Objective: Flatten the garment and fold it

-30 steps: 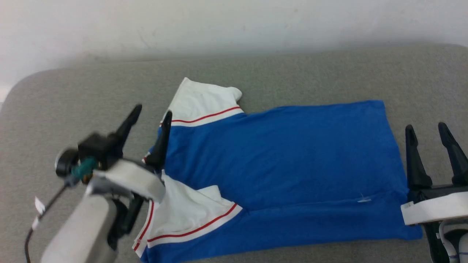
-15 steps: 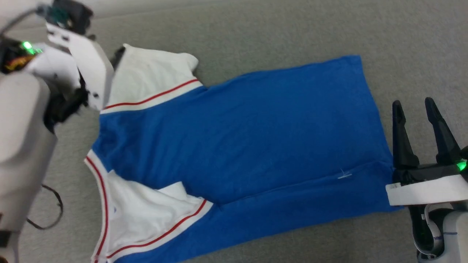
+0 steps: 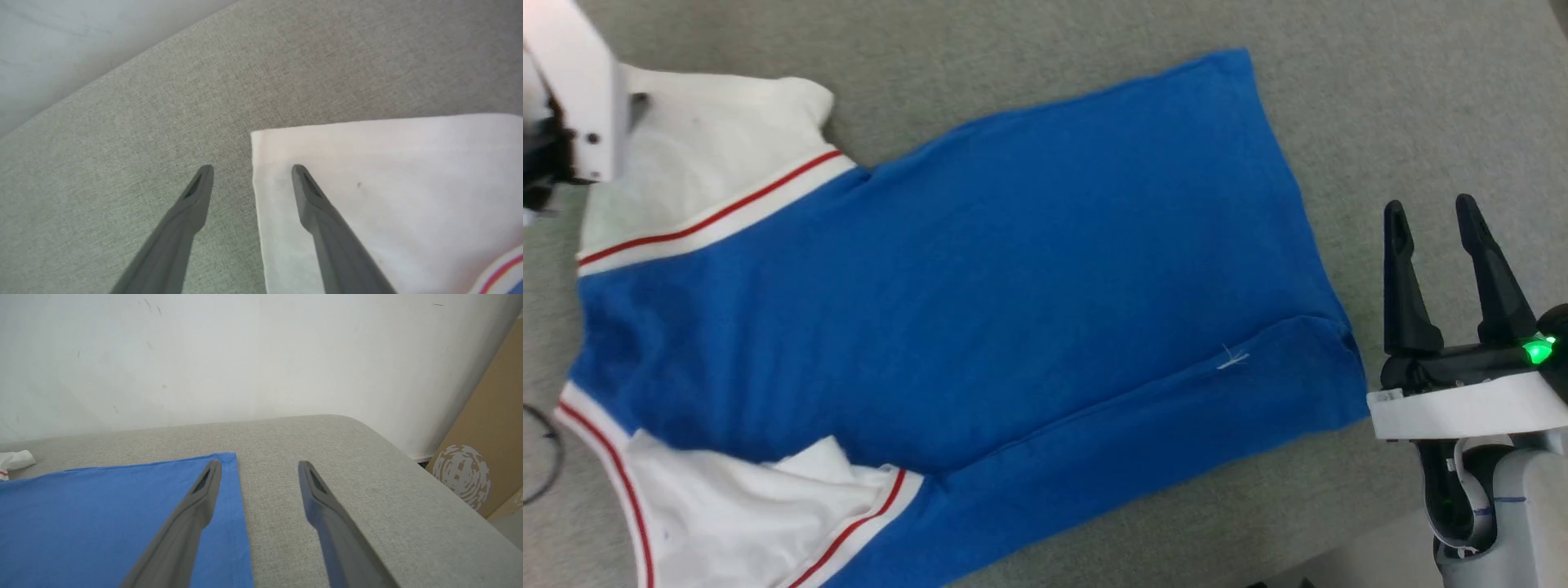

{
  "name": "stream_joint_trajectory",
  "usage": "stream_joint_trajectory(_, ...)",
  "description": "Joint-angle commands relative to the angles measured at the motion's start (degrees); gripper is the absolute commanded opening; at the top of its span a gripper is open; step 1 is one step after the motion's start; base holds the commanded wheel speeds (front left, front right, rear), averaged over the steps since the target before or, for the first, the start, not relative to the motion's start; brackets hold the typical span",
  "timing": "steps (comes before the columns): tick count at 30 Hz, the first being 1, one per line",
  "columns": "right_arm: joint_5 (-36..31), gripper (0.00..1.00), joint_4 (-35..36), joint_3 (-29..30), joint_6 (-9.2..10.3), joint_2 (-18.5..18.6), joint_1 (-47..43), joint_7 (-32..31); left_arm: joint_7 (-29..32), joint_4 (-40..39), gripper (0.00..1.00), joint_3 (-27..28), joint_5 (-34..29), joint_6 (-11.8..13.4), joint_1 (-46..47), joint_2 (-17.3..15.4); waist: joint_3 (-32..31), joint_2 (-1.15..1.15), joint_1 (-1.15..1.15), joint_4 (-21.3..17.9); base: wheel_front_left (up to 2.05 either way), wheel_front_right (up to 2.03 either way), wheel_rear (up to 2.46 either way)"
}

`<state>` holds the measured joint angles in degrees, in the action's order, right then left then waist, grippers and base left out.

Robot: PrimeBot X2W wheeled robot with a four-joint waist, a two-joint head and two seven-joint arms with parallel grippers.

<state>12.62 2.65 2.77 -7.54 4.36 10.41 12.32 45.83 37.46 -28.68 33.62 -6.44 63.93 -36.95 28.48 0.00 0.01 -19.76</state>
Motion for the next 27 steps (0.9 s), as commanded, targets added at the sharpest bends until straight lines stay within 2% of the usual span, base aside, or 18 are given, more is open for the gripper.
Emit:
stream_joint_trajectory(1, 0.3, 1.00, -0.2, 0.1, 0.05, -0.3, 0.9, 0.5, -0.2, 0.4, 1.00, -0.4, -0.9, 0.0, 1.1, -1.1, 2.5, 0.00, -0.01, -2.4, 0.00, 0.00, 0.00)
stream_joint_trajectory(3, 0.4, 1.00, -0.3, 0.1, 0.05, -0.4, 0.9, 0.7, -0.4, 1.6, 1.00, -0.6, -1.0, -0.1, 1.2, -1.9, 2.7, 0.00, -0.01, -2.7, 0.00, 0.00, 0.00)
stream_joint_trajectory(8, 0.7, 1.00, -0.8, 0.9, 0.05, -0.6, 0.7, 0.7, 1.8, 3.0, 1.00, -1.4, 2.3, -0.8, 0.3, -1.5, 3.2, 0.00, -0.01, -2.7, 0.00, 0.00, 0.00)
stream_joint_trajectory(9, 0.6, 1.00, -1.0, 1.1, 0.05, -0.6, 0.7, 0.7, 2.7, 2.8, 0.63, -2.0, 3.2, -0.9, 0.0, -1.5, 3.3, 0.00, -0.01, -2.6, 0.00, 0.00, 0.00)
stream_joint_trajectory(10, 0.6, 1.00, -1.1, 1.3, 0.05, -0.6, 0.8, 0.6, 3.6, 2.3, 0.00, -2.5, 4.2, -0.9, -0.1, -1.4, 3.4, 0.00, -0.01, -2.4, 0.00, 0.00, 0.00)
stream_joint_trajectory(13, 0.3, 1.00, -1.4, 1.8, 0.05, -0.7, 1.0, 0.4, 3.8, -0.4, 0.00, -4.6, 6.4, -1.0, -0.2, -1.6, 3.7, 0.00, -0.01, -1.8, 0.00, 0.00, 0.00)
stream_joint_trajectory(19, -0.2, 1.00, -1.5, 2.1, 0.05, 0.3, 1.4, -1.8, -2.6, -3.3, 0.00, -8.6, 6.2, -1.0, 0.5, -2.5, 1.9, 0.00, -0.01, 0.6, 0.00, 0.00, 0.00)
stream_joint_trajectory(22, 0.6, 1.00, -1.1, 1.2, 0.05, 2.8, 1.6, -5.1, -6.9, -5.5, 0.00, -11.5, 6.4, -1.0, 0.9, -2.8, 0.0, 0.00, -0.01, 2.5, 0.00, 0.00, 0.00)
stream_joint_trajectory(27, 3.6, 1.00, 0.5, -0.8, 0.05, 10.3, 3.6, -15.3, -16.0, -8.6, 0.00, -14.9, 7.3, -1.0, 0.8, -2.3, -3.3, 0.00, -0.01, 6.7, 0.00, 0.00, 0.00)
